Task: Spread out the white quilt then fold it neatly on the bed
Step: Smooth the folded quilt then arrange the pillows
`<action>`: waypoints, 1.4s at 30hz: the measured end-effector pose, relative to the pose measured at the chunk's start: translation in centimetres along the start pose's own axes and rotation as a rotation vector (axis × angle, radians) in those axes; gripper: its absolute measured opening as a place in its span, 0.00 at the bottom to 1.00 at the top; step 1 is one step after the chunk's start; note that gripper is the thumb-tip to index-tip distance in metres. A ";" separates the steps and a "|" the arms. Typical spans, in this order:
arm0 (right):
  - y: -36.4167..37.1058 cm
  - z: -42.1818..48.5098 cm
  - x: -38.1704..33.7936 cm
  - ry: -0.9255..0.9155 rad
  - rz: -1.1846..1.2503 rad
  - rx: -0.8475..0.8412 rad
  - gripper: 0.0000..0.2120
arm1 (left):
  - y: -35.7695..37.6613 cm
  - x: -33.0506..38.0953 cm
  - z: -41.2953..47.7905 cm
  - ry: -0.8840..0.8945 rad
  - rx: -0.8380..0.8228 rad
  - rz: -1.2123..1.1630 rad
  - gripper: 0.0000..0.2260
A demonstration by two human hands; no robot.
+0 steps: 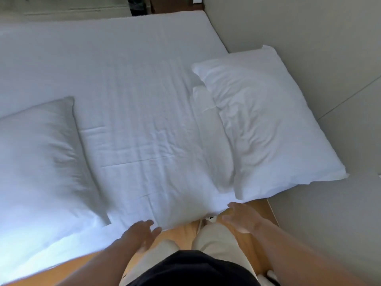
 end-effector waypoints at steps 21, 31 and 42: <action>9.8 6.6 -27.5 -0.274 -0.727 -0.365 0.28 | 8.6 -23.4 -8.3 -0.544 0.101 -1.255 0.21; 18.5 7.4 -41.2 -0.130 -0.362 -0.265 0.30 | 8.7 -42.6 -3.5 -0.589 -0.004 -1.258 0.27; 31.6 17.6 -60.2 -0.140 0.037 -0.170 0.56 | -5.0 -67.6 13.9 -0.529 0.399 -1.175 0.43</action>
Point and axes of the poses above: each hand's wrist, its own z-axis towards the middle knuckle, its own y-axis out of the palm, x = y × z, the point moved 7 cm from there along z, towards the middle knuckle, and after that the axes turned 11 degrees about z, right-handed, at the moved point
